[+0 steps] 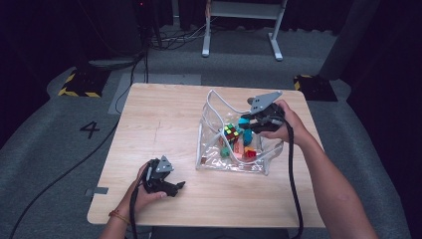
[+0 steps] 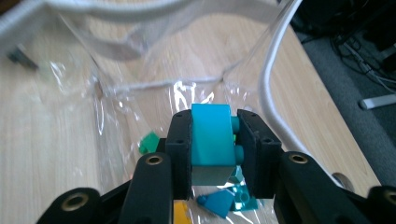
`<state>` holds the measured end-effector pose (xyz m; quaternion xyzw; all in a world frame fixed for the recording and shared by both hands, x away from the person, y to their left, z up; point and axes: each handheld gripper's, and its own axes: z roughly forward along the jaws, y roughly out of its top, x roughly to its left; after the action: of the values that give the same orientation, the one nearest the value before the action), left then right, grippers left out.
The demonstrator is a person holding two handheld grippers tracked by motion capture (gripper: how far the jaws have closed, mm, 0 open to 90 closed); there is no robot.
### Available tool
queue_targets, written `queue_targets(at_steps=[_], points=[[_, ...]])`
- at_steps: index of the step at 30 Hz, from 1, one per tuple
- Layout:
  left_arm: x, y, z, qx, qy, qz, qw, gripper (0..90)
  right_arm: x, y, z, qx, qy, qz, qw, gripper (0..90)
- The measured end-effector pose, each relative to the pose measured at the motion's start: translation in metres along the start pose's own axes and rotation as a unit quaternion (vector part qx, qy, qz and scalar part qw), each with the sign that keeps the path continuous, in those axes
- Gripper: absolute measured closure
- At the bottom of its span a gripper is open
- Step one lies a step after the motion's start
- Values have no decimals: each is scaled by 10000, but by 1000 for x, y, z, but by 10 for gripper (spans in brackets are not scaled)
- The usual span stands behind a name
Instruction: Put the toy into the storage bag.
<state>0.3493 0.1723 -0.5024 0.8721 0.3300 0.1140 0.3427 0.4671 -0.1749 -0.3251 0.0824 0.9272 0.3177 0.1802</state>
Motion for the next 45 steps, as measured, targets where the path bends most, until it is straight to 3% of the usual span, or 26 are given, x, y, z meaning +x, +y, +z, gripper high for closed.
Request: queue_targets(at_steps=[5,12,19,27,31,35,45], points=[[0,0,0,0,-1,0,10000,126,-5,3,13,439,19,-213,9988,680],[0,0,0,-5,-1,5,10000,125,-7,2,28,977,149,-193,9949,680],[0,0,0,-2,1,3,10000,125,-13,-2,35,1547,142,-124,9878,680],[0,0,0,-6,-1,8,10000,125,-16,-5,36,1794,224,-140,9834,679],[0,0,0,-1,2,4,10000,126,-17,-8,33,1996,181,34,9797,679],[0,0,0,0,0,2,10000,125,-21,-11,28,2006,159,-3,9795,679],[0,0,0,1,0,1,10000,125,-27,-24,11,2056,79,231,9783,679]])
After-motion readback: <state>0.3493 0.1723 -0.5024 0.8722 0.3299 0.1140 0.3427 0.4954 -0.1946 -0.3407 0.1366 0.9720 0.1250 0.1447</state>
